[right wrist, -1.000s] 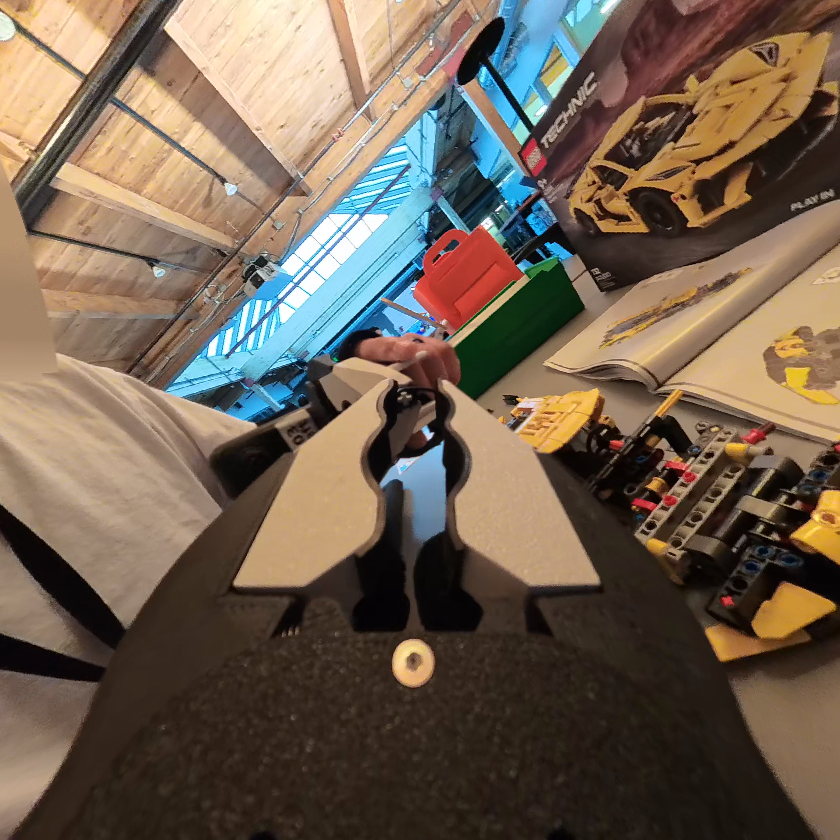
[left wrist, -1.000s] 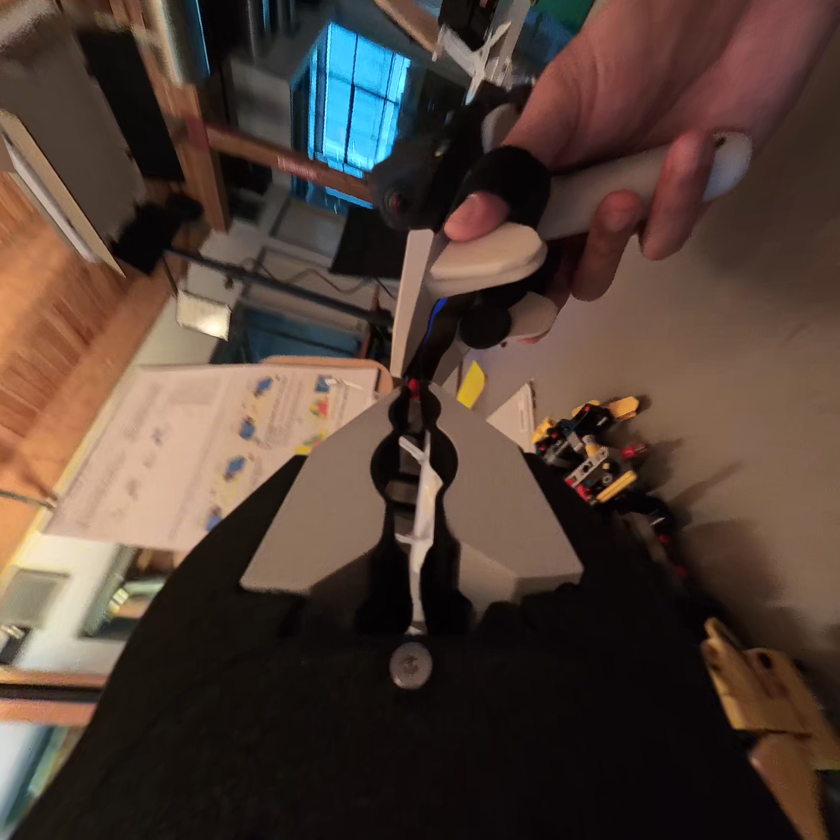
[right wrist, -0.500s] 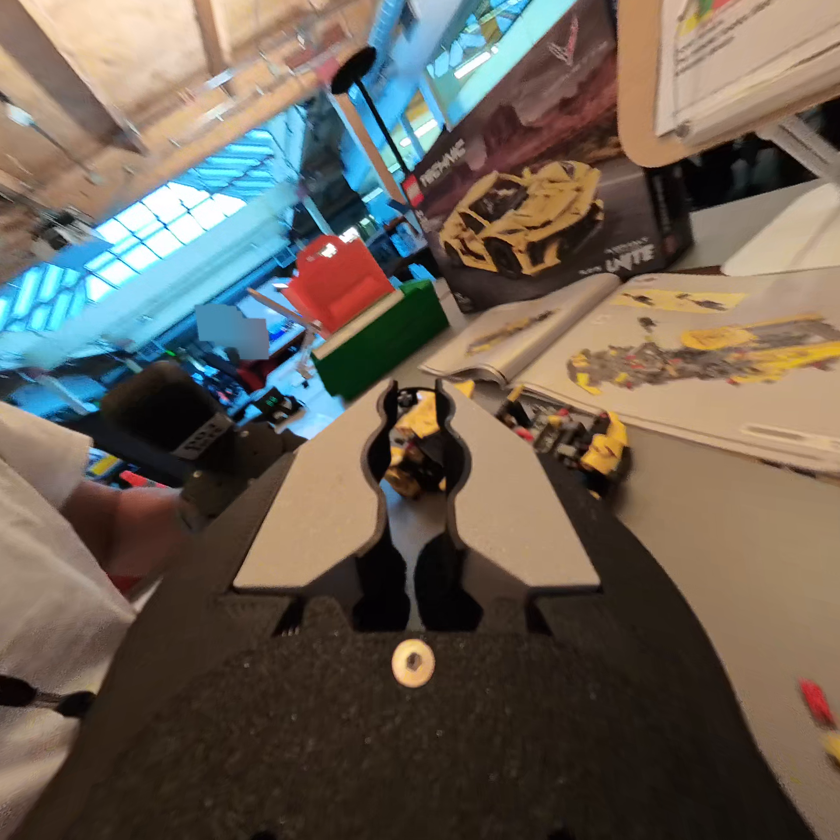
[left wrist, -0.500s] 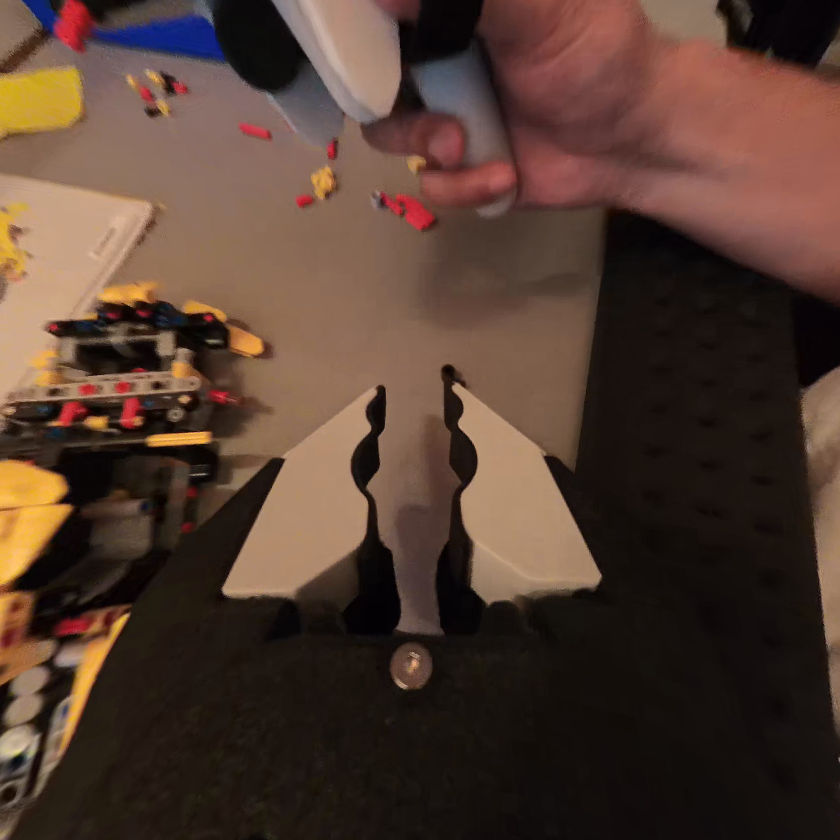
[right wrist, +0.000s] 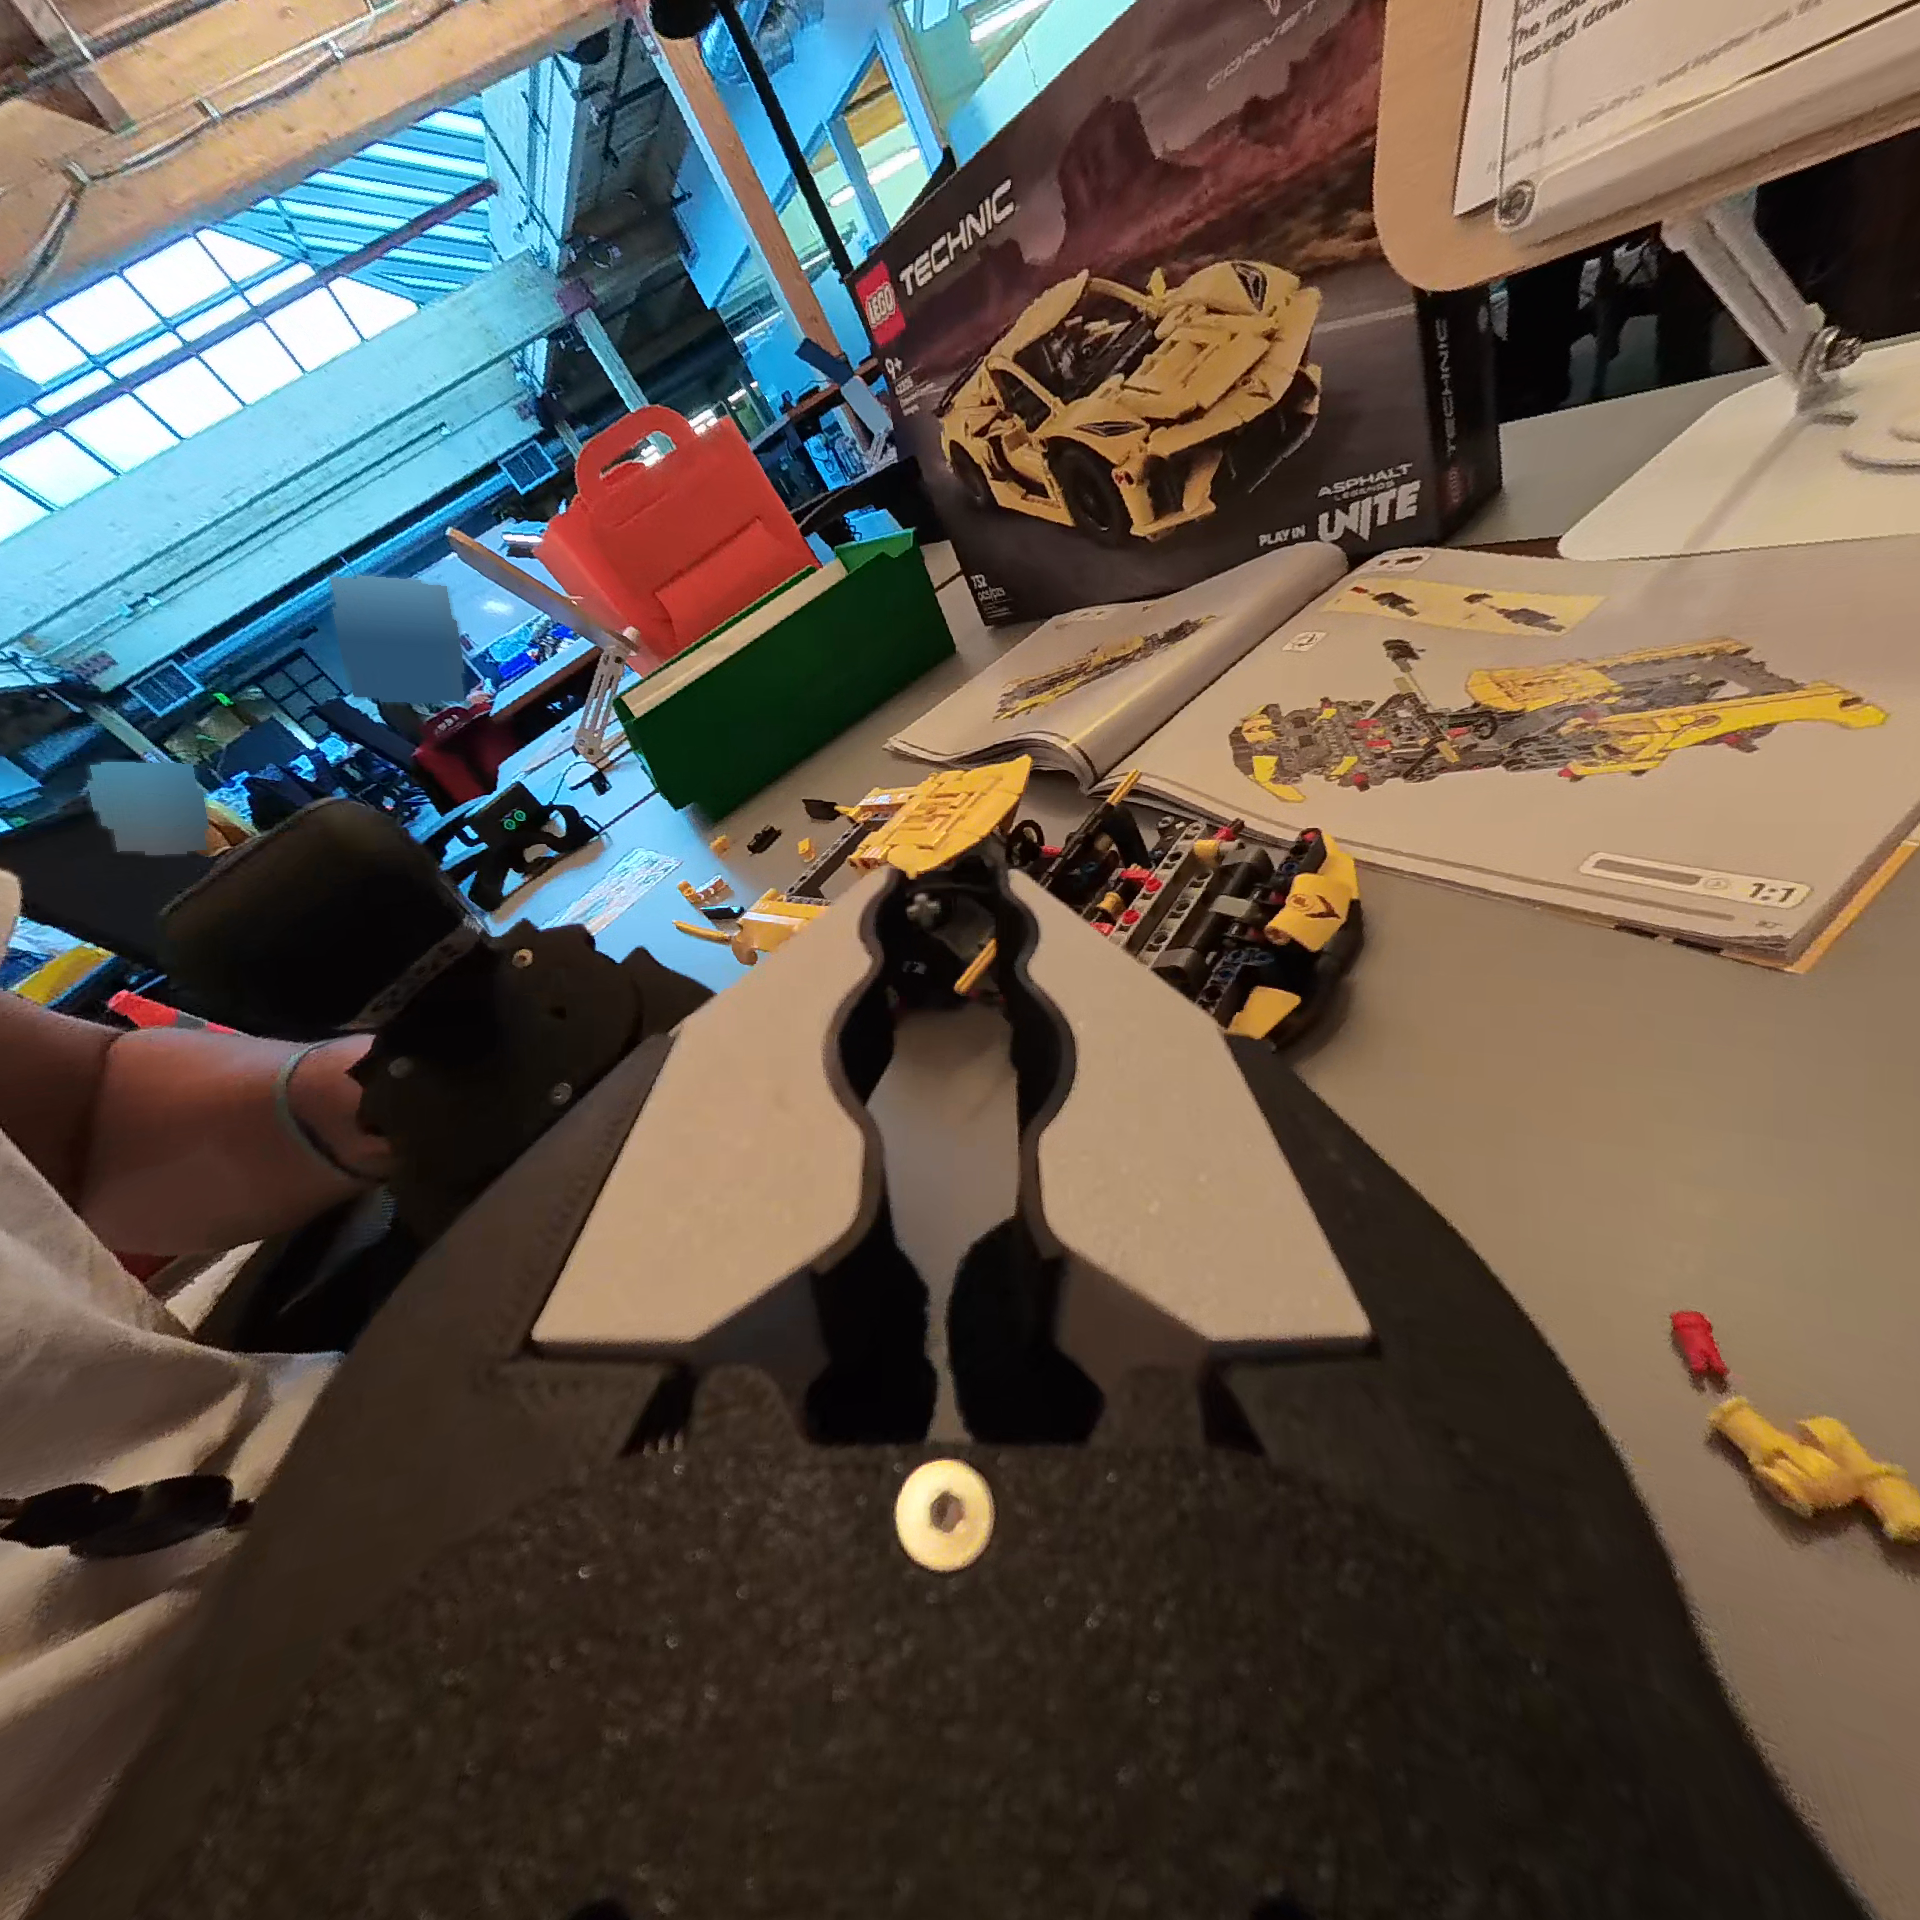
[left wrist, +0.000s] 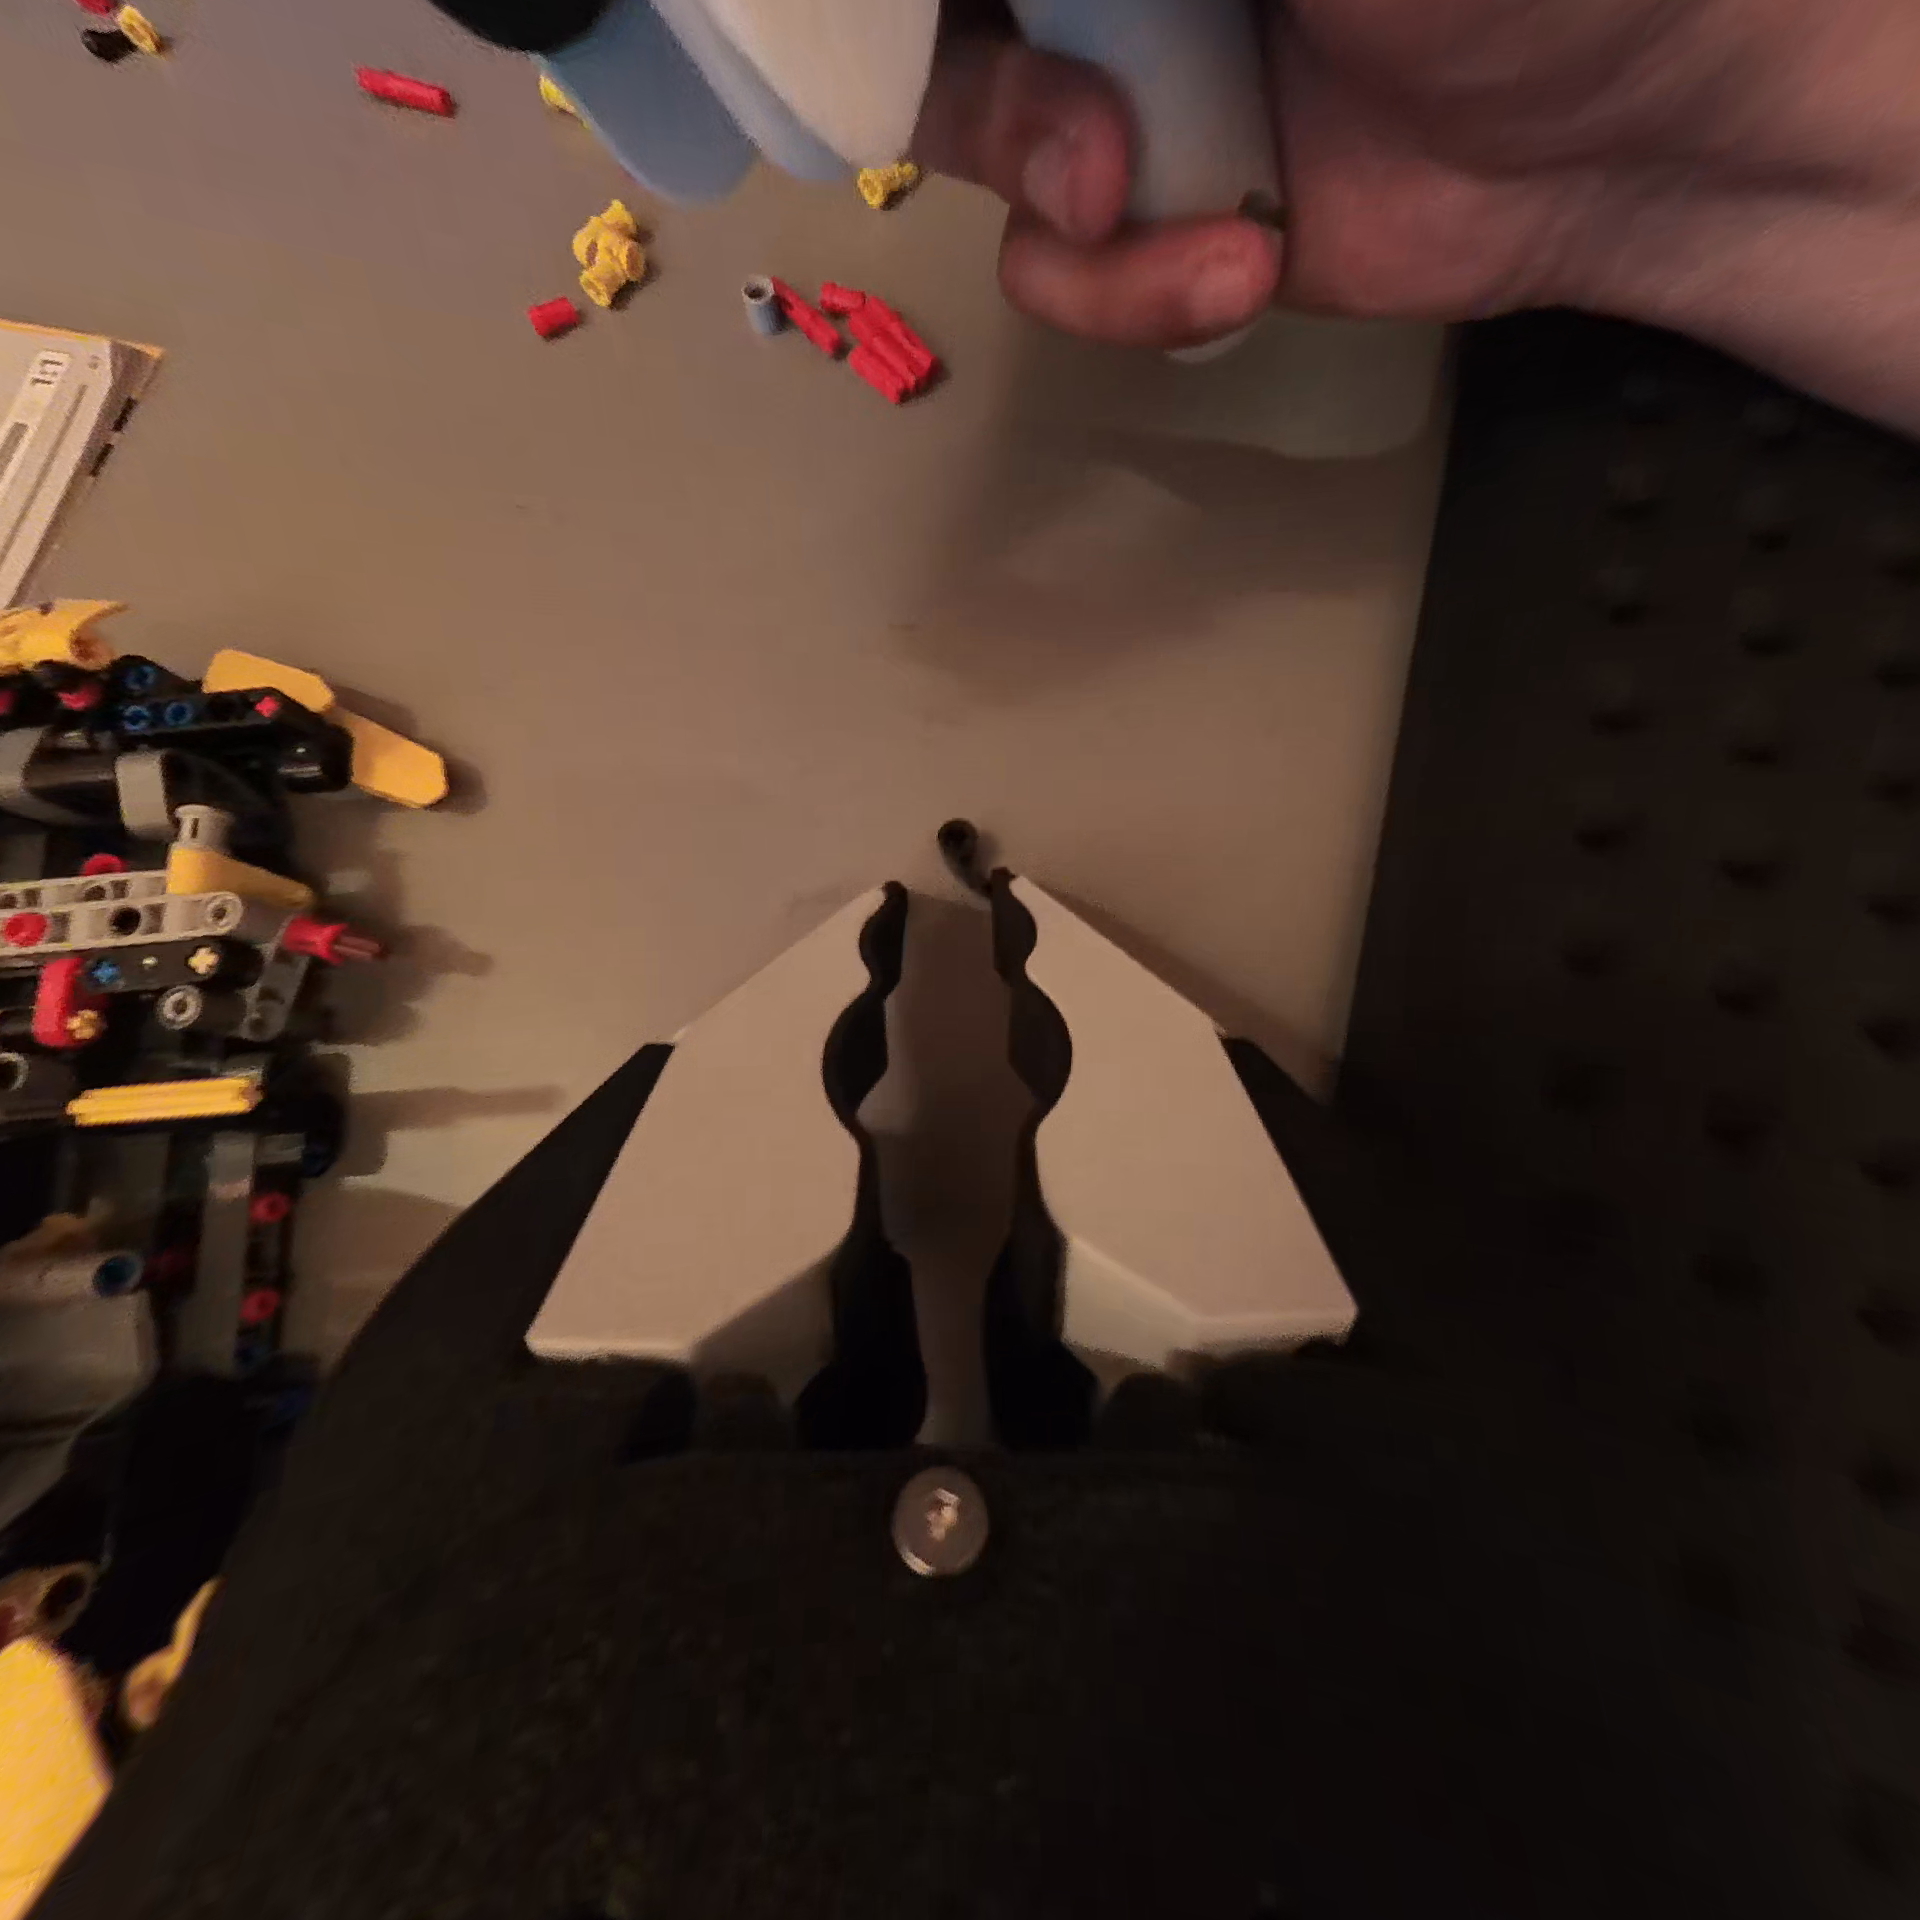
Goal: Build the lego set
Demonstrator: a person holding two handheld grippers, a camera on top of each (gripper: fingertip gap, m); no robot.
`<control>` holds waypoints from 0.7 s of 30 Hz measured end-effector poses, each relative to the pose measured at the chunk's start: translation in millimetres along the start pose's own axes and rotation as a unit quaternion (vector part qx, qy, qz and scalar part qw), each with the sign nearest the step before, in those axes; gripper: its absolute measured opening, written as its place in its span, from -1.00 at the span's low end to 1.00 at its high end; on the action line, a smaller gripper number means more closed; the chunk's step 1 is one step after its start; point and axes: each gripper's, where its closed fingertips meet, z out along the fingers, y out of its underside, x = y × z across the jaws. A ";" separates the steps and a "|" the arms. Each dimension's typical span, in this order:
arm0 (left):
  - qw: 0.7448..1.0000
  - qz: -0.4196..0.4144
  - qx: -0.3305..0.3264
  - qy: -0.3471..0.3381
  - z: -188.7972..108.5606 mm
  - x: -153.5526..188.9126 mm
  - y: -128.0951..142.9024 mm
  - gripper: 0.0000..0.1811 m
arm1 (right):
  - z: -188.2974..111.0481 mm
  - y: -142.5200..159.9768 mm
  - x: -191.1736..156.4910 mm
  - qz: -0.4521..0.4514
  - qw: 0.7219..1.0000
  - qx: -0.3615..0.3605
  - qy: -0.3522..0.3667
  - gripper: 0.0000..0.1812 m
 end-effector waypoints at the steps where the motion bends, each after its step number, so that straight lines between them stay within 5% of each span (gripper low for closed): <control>1: 1.000 0.010 -0.003 -0.001 -2.5 -1.6 1.7 -0.83 | -0.3 -0.5 -0.6 0.002 1.000 0.002 -0.003 -0.84; 12: 0.996 -0.010 -0.011 -0.082 -25.3 -44.2 4.8 -0.89 | -2.3 -1.5 3.5 0.025 1.000 0.009 -0.003 -0.84; 17: 0.995 -0.061 -0.008 -0.077 -31.6 -25.2 3.5 -0.89 | -4.2 -3.4 6.7 0.038 0.999 0.016 -0.001 -0.84; 21: 0.980 -0.185 -0.029 -0.073 -27.7 -0.9 4.1 -0.86 | -5.8 -3.8 9.2 0.046 0.999 0.019 0.002 -0.84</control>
